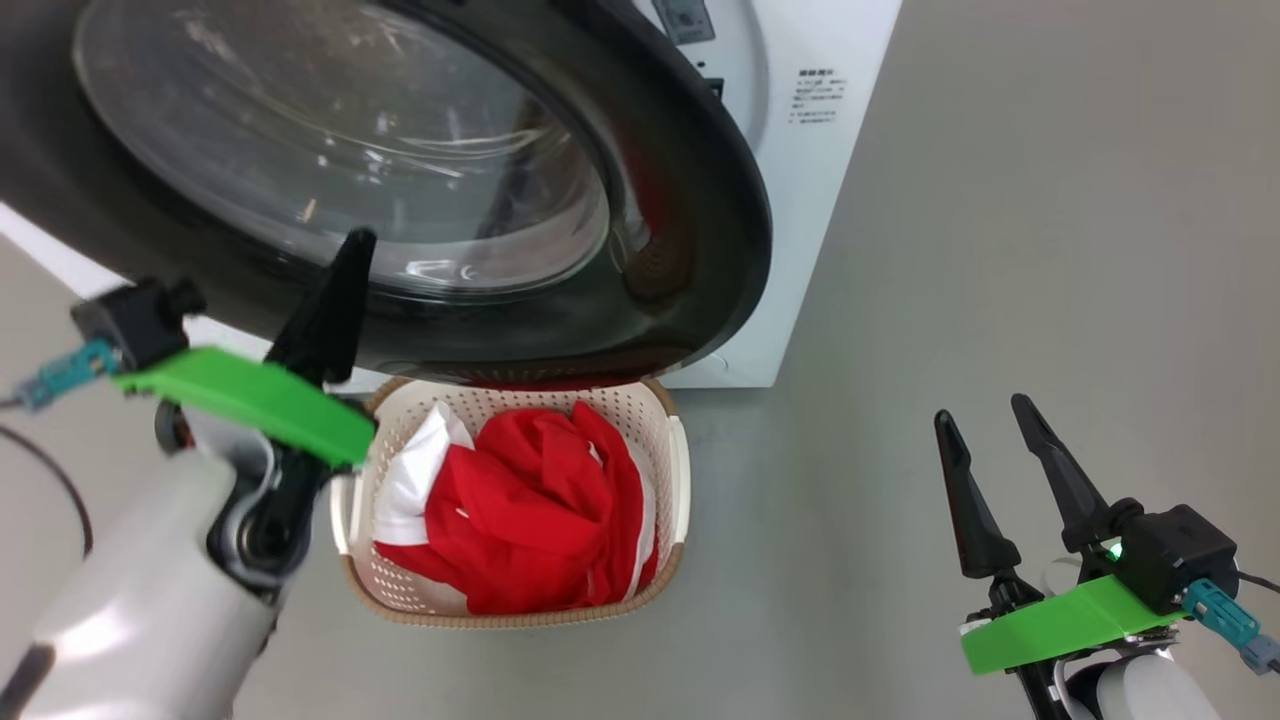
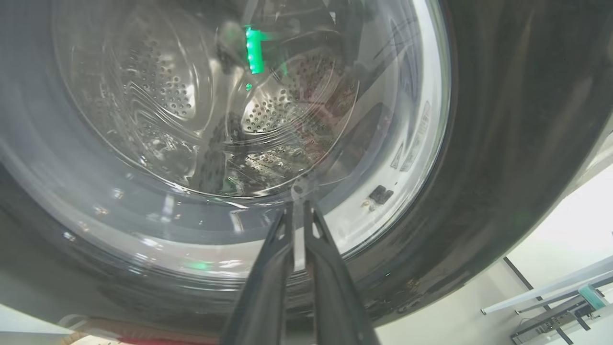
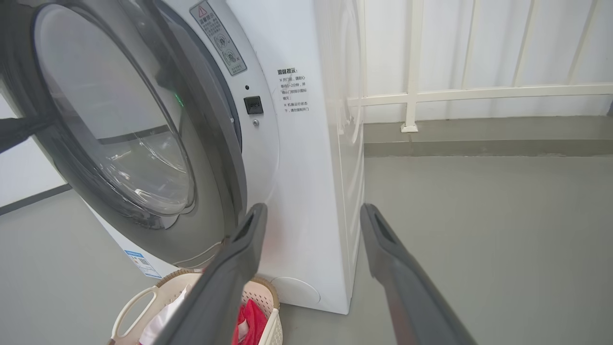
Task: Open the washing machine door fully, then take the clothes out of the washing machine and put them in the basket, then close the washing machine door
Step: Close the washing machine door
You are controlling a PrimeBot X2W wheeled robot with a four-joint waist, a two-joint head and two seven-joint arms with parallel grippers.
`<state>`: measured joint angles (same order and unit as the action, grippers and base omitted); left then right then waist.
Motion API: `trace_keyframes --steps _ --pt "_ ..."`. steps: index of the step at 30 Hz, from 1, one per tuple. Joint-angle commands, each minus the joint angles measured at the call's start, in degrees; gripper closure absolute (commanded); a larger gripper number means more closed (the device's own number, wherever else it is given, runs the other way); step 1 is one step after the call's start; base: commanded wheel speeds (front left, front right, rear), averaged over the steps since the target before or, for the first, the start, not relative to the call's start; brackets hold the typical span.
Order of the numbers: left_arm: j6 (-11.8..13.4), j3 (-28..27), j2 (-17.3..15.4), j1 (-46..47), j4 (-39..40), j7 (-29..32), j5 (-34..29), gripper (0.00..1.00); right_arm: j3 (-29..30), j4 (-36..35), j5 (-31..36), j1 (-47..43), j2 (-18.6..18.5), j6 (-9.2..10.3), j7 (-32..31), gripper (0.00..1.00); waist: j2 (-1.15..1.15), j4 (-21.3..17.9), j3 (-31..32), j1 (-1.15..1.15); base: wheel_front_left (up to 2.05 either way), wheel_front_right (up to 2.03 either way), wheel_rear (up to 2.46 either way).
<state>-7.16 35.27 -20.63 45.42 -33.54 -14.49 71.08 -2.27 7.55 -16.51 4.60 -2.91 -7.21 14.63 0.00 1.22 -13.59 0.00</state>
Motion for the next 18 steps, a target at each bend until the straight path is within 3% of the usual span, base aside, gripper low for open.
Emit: trace_keyframes --steps 1,2,4,8,18 --pt "-0.3 -3.0 -2.0 -0.7 1.5 -0.5 -1.3 0.52 -0.9 -1.2 0.5 -0.2 0.0 -0.28 0.4 0.00 0.00 0.8 0.9 0.00 0.00 0.00 0.00" --pt "-0.3 -4.0 -1.9 -2.1 1.8 -0.5 -1.8 0.47 -0.9 -1.2 0.5 -0.3 0.0 -0.28 0.4 0.00 0.00 1.0 1.1 0.00 0.00 0.00 0.00" --pt "-0.3 -6.1 -1.7 -4.9 2.6 -0.5 -3.0 0.25 -0.7 -1.2 0.5 -0.6 -0.1 -0.28 0.4 0.00 0.00 1.4 1.5 0.00 0.00 0.00 0.00" --pt "-0.3 -11.1 -1.0 -10.3 3.9 -0.5 -6.4 0.00 -0.5 -1.2 0.4 -1.2 -0.4 -0.28 0.4 0.00 0.00 2.0 2.3 0.00 0.00 0.00 0.00" --pt "-0.3 -21.1 1.4 -21.8 7.2 -0.5 -16.0 0.00 -0.4 -1.1 0.0 -2.6 -0.9 -0.28 0.4 0.00 0.00 2.2 4.1 0.00 0.00 0.00 0.00"
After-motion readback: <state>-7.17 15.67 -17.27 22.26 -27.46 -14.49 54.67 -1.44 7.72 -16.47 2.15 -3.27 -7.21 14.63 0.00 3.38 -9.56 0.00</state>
